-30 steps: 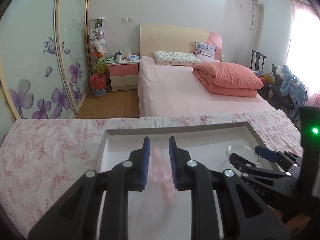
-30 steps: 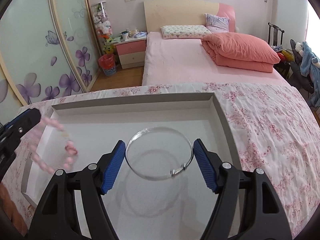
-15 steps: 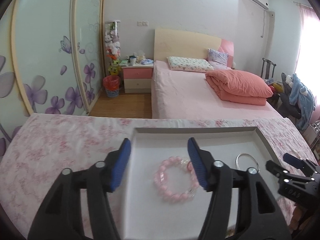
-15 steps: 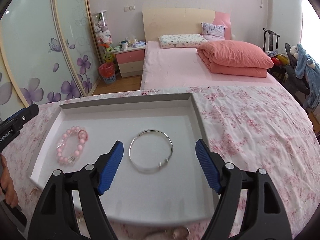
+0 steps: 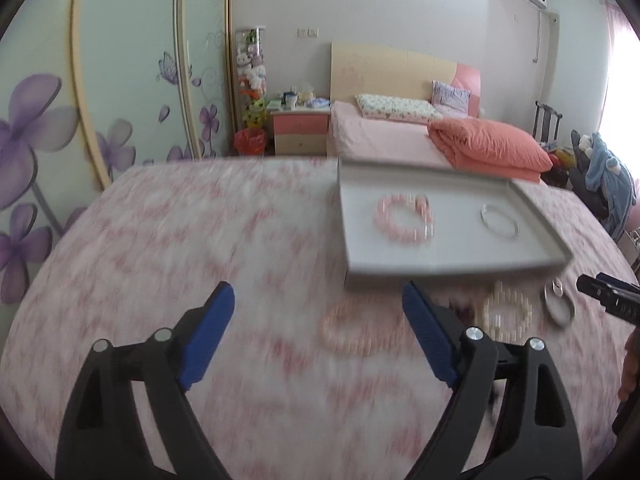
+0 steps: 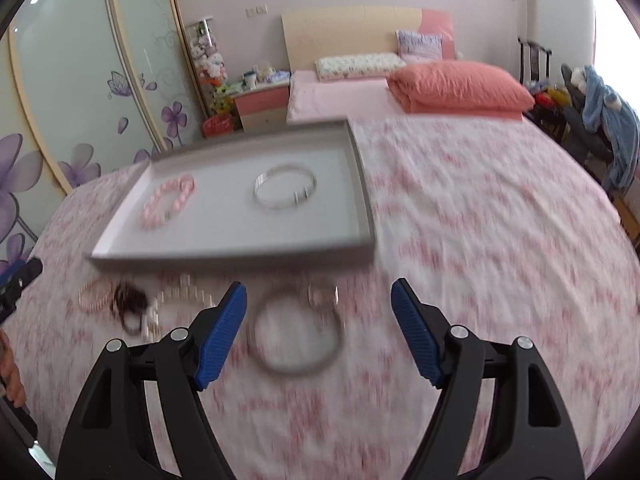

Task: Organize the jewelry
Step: 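Open the left tool dropping the pink bracelet in the tray while the right tool releases the bangle, then grasp the black bead bracelet with the left tool while the right tool grasps the wide silver cuff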

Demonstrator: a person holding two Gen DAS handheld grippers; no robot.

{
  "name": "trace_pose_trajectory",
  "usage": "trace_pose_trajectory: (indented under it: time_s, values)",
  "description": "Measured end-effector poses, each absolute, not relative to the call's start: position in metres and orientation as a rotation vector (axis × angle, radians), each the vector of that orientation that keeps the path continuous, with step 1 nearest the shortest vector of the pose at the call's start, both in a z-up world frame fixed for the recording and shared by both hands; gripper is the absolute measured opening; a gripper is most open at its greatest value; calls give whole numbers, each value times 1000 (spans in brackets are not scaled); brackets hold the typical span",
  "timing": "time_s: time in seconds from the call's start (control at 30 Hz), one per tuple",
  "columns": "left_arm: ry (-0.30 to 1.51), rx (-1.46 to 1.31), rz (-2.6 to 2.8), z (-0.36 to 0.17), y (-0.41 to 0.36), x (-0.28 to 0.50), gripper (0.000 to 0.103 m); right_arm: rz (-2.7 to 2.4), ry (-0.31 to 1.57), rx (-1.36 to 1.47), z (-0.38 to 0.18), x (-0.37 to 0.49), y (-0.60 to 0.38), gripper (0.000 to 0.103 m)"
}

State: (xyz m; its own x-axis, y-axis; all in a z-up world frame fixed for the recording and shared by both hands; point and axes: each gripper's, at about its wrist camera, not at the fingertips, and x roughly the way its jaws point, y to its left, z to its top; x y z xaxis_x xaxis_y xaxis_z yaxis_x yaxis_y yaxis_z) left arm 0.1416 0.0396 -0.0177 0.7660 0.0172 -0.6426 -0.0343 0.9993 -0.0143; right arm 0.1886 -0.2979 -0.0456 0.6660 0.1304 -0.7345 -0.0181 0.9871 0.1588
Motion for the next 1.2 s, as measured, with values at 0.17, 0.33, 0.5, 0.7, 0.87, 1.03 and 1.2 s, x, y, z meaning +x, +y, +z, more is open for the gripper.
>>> trace_pose_trajectory:
  time_s: [0.17, 0.33, 0.5, 0.7, 0.87, 1.03, 1.2]
  values:
    - [746, -30, -3, -33, 34, 115, 85, 84, 902, 122, -66, 177, -291, 76]
    - [752, -22, -31, -35, 22, 107, 88, 71, 926, 102, -75, 178, -281, 83]
    - [761, -16, -53, -34, 12, 108, 88, 21, 932, 82, -78, 191, -271, 84]
    - [788, -25, -75, -38, 3, 110, 88, -49, 932, 90, -81, 205, -263, 84]
    - [807, -25, -108, -40, -10, 113, 88, -44, 907, 60, -80, 201, -260, 67]
    - [824, -4, -145, -46, -25, 114, 88, 9, 913, 42, -80, 183, -267, 67]
    - [845, 39, -199, -54, -45, 116, 87, 65, 909, 15, -80, 158, -274, 67]
